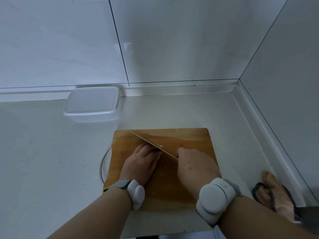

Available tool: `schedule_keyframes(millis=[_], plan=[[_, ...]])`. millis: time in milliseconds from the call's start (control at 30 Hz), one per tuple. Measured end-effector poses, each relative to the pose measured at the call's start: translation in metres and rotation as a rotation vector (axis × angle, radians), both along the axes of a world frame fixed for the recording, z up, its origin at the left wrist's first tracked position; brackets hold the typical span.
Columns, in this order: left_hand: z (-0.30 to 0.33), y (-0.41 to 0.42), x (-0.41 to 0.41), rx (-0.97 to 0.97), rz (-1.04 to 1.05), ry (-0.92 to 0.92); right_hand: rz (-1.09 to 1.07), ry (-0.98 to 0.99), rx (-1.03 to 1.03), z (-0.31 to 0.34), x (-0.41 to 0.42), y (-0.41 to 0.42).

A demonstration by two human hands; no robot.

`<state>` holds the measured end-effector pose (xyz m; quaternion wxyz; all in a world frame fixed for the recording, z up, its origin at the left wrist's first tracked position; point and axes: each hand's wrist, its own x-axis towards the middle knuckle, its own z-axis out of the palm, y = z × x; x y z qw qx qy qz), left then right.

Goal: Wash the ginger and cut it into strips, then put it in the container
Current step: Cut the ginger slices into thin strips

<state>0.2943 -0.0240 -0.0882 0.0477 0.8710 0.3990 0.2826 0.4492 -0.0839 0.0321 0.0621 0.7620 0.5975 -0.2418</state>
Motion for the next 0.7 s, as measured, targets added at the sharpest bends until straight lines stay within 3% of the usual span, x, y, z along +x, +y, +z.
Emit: schedule_keyframes(millis=[700], plan=[[0.0,0.0,-0.001,-0.001,-0.02,-0.018,-0.016,0.038,0.07,-0.02,0.001,0.013]])
